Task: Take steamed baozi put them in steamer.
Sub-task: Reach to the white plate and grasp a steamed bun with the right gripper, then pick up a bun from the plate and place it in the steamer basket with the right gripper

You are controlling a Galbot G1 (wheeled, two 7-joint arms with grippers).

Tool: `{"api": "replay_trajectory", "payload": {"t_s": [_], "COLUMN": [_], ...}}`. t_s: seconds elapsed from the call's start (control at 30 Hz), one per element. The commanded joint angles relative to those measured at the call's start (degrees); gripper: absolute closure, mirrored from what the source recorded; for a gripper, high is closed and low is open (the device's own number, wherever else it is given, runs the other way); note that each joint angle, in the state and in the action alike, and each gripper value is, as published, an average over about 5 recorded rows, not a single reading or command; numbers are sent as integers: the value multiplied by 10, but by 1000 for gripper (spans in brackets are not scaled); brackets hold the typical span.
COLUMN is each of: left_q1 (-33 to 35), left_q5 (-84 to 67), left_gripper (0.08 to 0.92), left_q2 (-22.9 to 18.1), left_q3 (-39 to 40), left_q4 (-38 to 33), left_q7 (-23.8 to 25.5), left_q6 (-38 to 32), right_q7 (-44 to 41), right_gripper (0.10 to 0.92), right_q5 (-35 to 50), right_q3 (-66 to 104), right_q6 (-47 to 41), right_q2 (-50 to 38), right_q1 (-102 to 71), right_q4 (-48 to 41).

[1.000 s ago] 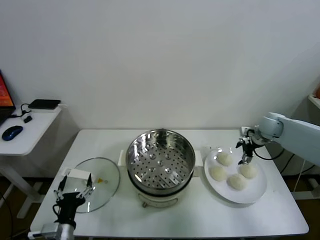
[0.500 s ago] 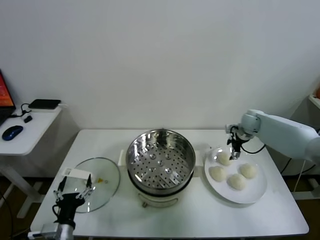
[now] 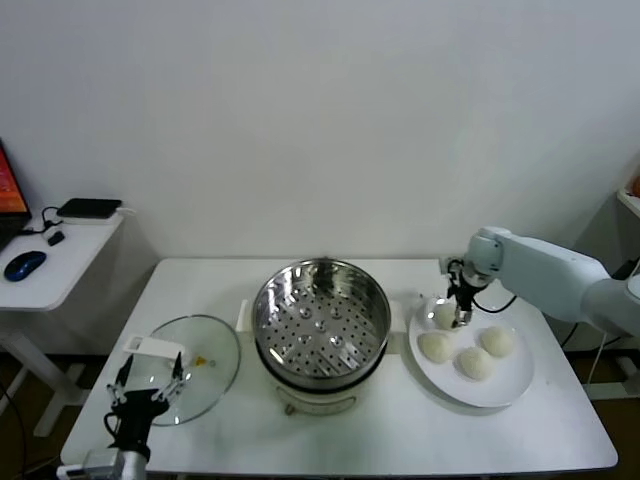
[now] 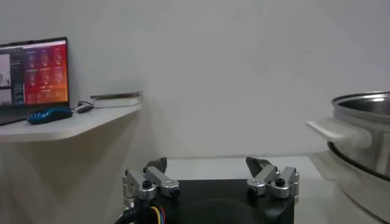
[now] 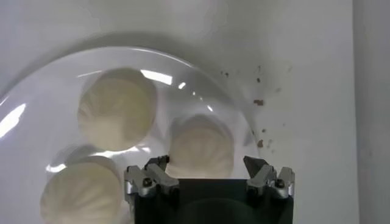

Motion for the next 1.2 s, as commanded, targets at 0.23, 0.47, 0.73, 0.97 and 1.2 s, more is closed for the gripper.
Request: {"api": "replay_trajectory", "payload": {"t_s": [0.23, 0.47, 0.73, 0.97, 1.2], "left_q1": [-3, -3, 0, 0, 2], "left_q5": [3, 3, 4, 8, 15], "left_gripper": [177, 177, 177, 177, 177], "left_q2": [-9, -7, -5, -4, -5], "left_q3": [1, 0, -5, -5, 2], "left_q4": [4, 4, -1, 0, -3], "left_q7": [-1, -1, -2, -2, -4], "left_q6": [1, 1, 2, 0, -3], "right_q7": [-3, -4, -14, -39, -43], "right_gripper": [226, 377, 389, 389, 388], "right_q5": [-5, -4, 29, 89, 100], "right_q3": [-3, -7, -90, -210, -209], "right_q6": [2, 3, 5, 31, 110], "right_q2": [10, 11, -30, -50, -22], "right_q1": [-4, -1, 109, 332, 449], "right_q4": [-10, -5, 112, 273, 383]}}
